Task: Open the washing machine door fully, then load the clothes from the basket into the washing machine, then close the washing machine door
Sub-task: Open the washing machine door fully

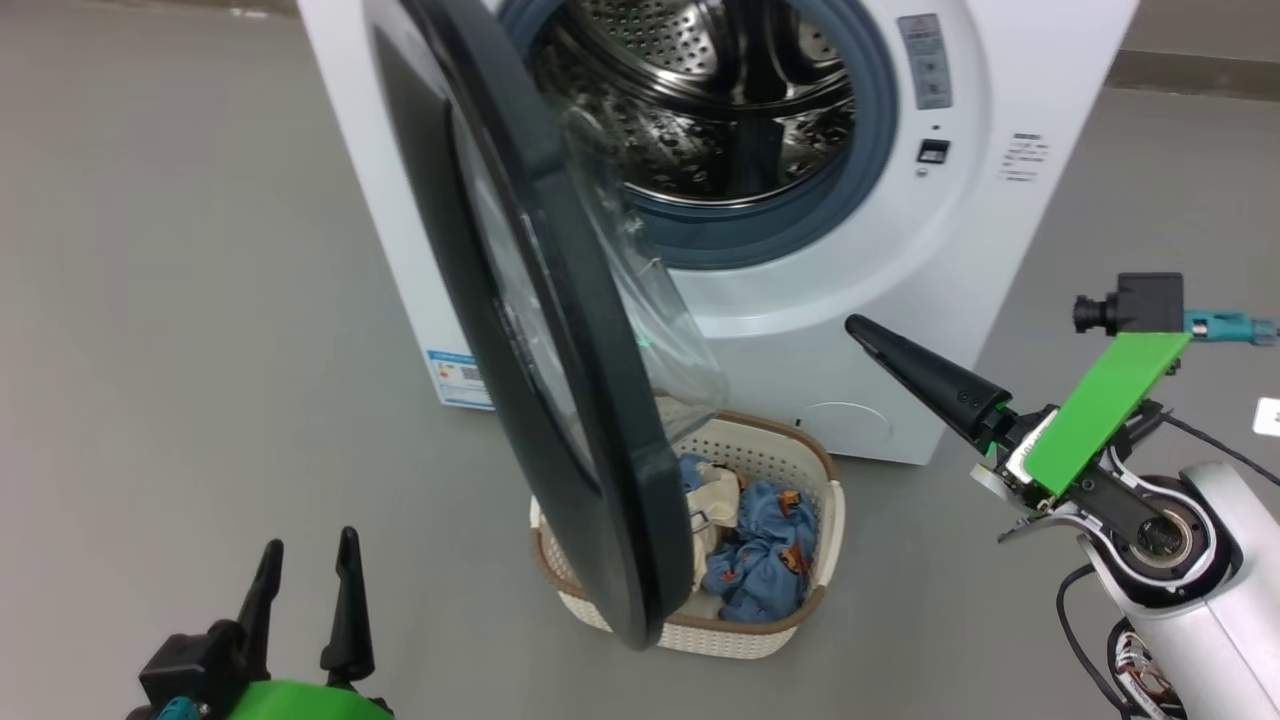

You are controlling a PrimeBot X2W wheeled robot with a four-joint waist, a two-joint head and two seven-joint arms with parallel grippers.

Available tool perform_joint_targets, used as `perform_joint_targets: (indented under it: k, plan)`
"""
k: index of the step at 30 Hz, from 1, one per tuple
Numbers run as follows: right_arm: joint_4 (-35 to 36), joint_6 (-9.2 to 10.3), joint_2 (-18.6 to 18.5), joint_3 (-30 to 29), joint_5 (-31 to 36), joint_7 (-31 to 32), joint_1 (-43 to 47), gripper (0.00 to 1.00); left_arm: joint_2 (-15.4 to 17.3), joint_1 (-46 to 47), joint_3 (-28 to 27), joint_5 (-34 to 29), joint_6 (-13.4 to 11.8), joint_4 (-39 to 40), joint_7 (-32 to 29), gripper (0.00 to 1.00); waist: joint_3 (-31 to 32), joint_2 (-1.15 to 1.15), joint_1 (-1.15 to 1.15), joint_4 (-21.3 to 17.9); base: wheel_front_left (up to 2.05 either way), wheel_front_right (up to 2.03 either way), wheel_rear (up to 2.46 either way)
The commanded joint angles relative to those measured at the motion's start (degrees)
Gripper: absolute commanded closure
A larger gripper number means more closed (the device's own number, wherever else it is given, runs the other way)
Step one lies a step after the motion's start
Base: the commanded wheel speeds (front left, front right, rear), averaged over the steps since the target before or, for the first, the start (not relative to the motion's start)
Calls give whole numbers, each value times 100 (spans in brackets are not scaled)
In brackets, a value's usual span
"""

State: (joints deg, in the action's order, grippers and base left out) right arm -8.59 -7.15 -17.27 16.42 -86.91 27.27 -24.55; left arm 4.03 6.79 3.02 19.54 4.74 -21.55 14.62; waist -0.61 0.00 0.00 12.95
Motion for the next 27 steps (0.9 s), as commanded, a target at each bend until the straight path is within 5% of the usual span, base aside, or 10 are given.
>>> perform_joint_targets:
  k: [1,15,21,27]
  plan:
    - [252,-34,-69,4,190,-200,57,0,130,67,-156,-25,-33,194,34,0,24,0,0,-242,0,0,0]
    - [597,-34,-472,108,1862,-2679,763,0,161,49,-217,26,-31,310,37,0,34,0,0,-886,0,0,0]
    - [-26,-34,-748,324,2576,-3805,1063,0,152,6,-284,-5,-6,393,37,0,21,0,0,-1063,0,0,0]
    - [-638,-34,-714,316,2878,-4182,1152,0,162,-65,-357,-29,10,462,38,0,12,0,0,-1207,0,0,0]
